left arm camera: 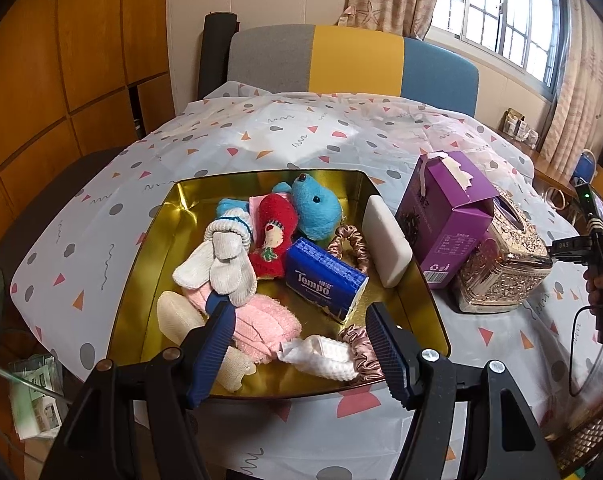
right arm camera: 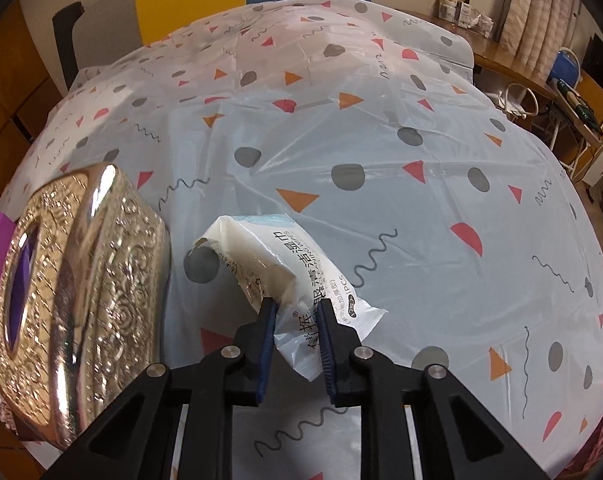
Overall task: Organize soft objects
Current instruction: 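Lift the white wipes pack with the right tool and carry it toward the tray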
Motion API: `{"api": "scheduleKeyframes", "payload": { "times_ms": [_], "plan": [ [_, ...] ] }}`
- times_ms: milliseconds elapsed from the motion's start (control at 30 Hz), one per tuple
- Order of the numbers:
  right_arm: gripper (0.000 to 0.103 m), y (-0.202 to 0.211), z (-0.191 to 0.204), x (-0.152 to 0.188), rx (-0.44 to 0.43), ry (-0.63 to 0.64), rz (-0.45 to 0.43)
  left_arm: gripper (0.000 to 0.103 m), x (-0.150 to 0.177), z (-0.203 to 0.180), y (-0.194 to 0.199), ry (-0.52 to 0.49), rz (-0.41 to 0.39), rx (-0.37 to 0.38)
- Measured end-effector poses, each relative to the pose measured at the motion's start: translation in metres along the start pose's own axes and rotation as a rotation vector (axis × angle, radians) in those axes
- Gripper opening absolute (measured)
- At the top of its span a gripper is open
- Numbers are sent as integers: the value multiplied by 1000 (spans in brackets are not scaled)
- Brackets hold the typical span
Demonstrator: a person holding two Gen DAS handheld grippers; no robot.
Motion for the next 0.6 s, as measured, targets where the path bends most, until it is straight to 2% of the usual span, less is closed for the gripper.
{"api": "scheduleKeyframes", "payload": {
  "times_ms": [233,333,600],
  "plan": [
    [15,16,-32,-1,-28,-109,-26,68,2,-2,-4,-1,9,9],
    [15,26,-47,-1,-89,-188,-43,68,2,-4,-6,1,17,14],
    [15,35,-52,-3,-103,-212,-55,68,3,-4,-9,9,19,16]
  ]
}}
Point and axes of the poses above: each gripper's, at about its wrist camera, not at the fingertips, and y roughly against the way its jaws point, z to its left, x to its underside, the point moved 8 cm from there along -y, roughly the way its jaws point, and after that the axes turned 2 degrees about z, right-handed, at the moved point
